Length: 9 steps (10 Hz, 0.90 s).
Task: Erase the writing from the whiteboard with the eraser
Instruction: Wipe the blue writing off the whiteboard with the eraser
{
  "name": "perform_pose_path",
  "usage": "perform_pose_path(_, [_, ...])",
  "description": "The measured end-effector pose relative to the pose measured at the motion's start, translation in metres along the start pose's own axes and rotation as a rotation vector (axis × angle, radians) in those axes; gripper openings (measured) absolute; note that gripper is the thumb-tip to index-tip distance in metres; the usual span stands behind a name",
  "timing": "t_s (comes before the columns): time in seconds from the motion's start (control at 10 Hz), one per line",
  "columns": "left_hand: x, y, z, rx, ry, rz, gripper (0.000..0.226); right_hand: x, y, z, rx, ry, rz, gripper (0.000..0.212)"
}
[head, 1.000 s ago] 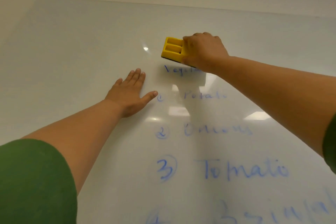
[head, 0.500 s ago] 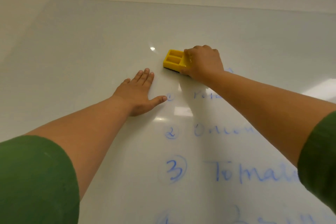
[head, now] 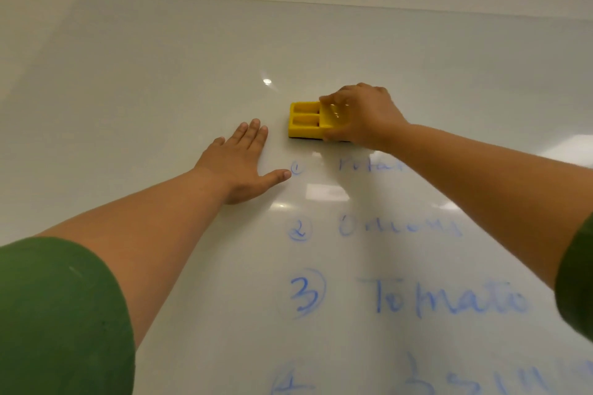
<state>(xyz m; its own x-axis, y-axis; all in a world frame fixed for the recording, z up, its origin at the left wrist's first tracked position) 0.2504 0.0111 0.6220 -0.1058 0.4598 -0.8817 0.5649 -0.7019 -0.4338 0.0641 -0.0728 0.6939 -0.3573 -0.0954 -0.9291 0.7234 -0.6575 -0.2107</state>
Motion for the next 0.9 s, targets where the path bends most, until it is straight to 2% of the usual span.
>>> perform_pose_path(0.1, [0.001, 0.002, -0.002, -0.004, -0.002, -0.004, 0.091, -0.004, -0.008, 0.018, -0.044, 0.201, 0.072, 0.058])
perform_pose_path(0.2, [0.001, 0.002, -0.001, 0.002, -0.005, -0.003, 0.091, -0.011, -0.003, 0.01, 0.025, 0.334, 0.161, 0.045])
perform_pose_path(0.3, [0.001, 0.001, -0.001, 0.003, -0.004, -0.001, 0.091, -0.006, 0.007, -0.009, 0.007, 0.169, 0.161, 0.048])
perform_pose_path(0.4, [0.001, 0.001, -0.001, 0.0, 0.001, -0.005, 0.091, 0.003, 0.002, 0.001, 0.068, 0.051, 0.105, 0.053])
perform_pose_path(0.5, [0.002, 0.003, -0.004, -0.004, 0.005, -0.001, 0.091, 0.001, -0.009, 0.026, 0.053, 0.249, 0.147, 0.051])
perform_pose_path(0.6, [0.002, 0.005, -0.003, 0.0, 0.007, 0.001, 0.092, -0.003, -0.006, 0.027, 0.053, 0.42, 0.234, 0.038])
perform_pose_path(0.7, [0.003, 0.005, -0.003, -0.003, 0.006, 0.002, 0.093, 0.002, 0.005, 0.011, 0.084, 0.229, 0.215, 0.042])
perform_pose_path(0.8, [0.003, 0.004, -0.005, 0.009, 0.013, -0.017, 0.1, 0.013, 0.001, 0.023, 0.113, 0.081, 0.139, 0.052])
perform_pose_path(0.9, [0.006, -0.001, -0.006, 0.043, 0.021, -0.063, 0.117, 0.018, -0.014, 0.053, 0.116, 0.255, 0.17, 0.042])
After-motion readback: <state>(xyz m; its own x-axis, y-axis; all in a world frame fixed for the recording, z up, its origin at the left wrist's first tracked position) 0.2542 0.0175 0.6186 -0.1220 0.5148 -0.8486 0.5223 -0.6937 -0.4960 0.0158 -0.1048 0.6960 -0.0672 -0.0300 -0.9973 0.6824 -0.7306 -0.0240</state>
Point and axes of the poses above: each hand's wrist, its own x-axis away from the middle knuckle, its own y-axis out of the palm, z = x × y, the point moved 2 cm from there along -x, towards the middle knuckle, and after that the axes turned 3 degrees about -x, right-handed, at the moved point
